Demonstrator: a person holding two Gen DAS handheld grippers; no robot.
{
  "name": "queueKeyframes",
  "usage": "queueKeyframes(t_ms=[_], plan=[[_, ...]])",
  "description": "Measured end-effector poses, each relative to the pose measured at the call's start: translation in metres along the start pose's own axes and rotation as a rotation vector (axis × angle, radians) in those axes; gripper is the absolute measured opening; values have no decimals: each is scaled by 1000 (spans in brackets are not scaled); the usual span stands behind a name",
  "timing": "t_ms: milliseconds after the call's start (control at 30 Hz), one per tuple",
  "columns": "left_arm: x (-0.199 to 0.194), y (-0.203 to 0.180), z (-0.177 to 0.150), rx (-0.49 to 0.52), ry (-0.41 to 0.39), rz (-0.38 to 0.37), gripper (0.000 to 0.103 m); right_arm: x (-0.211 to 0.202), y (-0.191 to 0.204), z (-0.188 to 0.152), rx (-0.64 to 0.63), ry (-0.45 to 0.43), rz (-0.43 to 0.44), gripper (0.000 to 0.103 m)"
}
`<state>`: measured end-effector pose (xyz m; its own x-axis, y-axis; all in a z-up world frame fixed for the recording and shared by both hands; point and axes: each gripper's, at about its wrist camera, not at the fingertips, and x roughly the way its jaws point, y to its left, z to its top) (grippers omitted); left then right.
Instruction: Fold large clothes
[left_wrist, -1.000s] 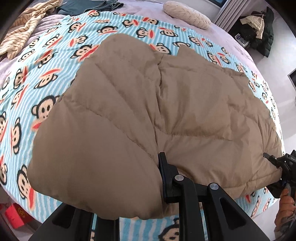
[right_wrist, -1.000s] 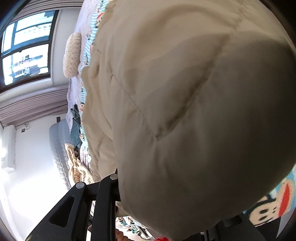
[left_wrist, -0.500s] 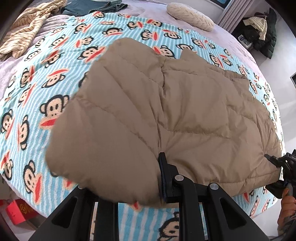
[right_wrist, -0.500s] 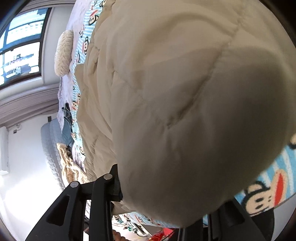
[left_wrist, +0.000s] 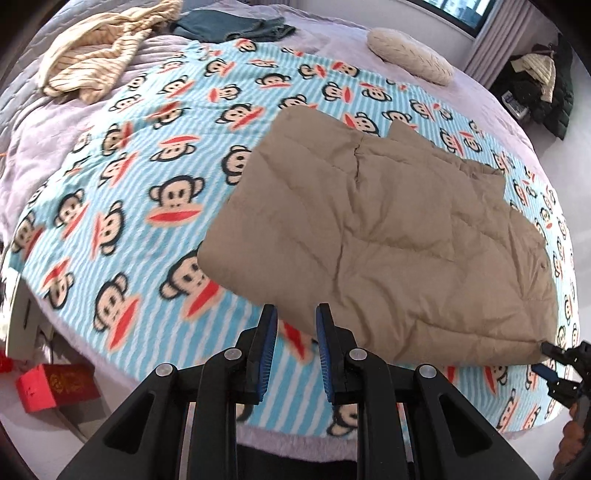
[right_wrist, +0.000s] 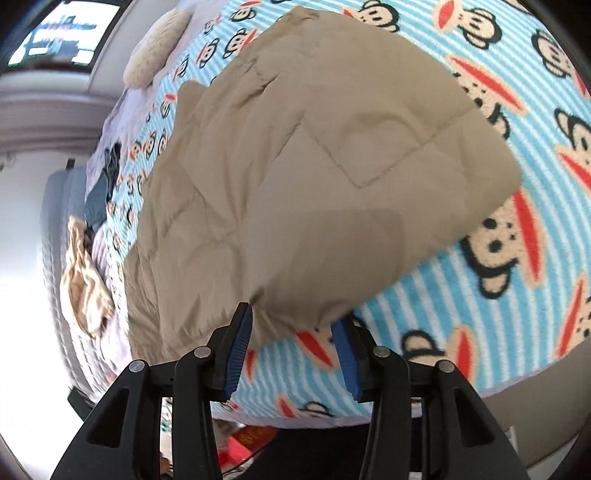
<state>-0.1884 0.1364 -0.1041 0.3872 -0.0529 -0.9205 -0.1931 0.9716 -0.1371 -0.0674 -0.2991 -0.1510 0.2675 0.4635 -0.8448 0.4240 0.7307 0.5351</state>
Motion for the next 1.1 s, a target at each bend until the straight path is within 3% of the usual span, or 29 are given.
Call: queueKeyframes(t_ms=[233, 367, 600, 767, 800, 833, 867, 900, 1100], plan=[[-23, 5, 17, 24, -49, 9, 23, -27, 27, -9, -124, -41, -14, 49], [-2, 11, 37, 58, 44, 32, 23, -16, 48, -8, -105, -59, -3, 49], [18, 18, 65, 147, 100, 5, 23, 11, 103, -7, -121, -52, -12, 49], [35, 25, 87, 177, 126, -34, 23, 29, 139, -7, -142, -49, -73, 49], [39, 26, 90, 183, 135, -38, 28, 32, 144, -9, -144, -44, -84, 49], [43, 27, 93, 188, 143, -41, 40, 36, 150, -11, -151, -35, -101, 49], [45, 28, 94, 189, 144, -40, 74, 39, 153, -12, -153, -31, -111, 49], [46, 29, 95, 185, 136, -35, 86, 41, 155, -12, -154, -26, -121, 49], [56, 28, 101, 186, 163, -35, 86, 52, 160, -13, -167, 7, -156, 49]])
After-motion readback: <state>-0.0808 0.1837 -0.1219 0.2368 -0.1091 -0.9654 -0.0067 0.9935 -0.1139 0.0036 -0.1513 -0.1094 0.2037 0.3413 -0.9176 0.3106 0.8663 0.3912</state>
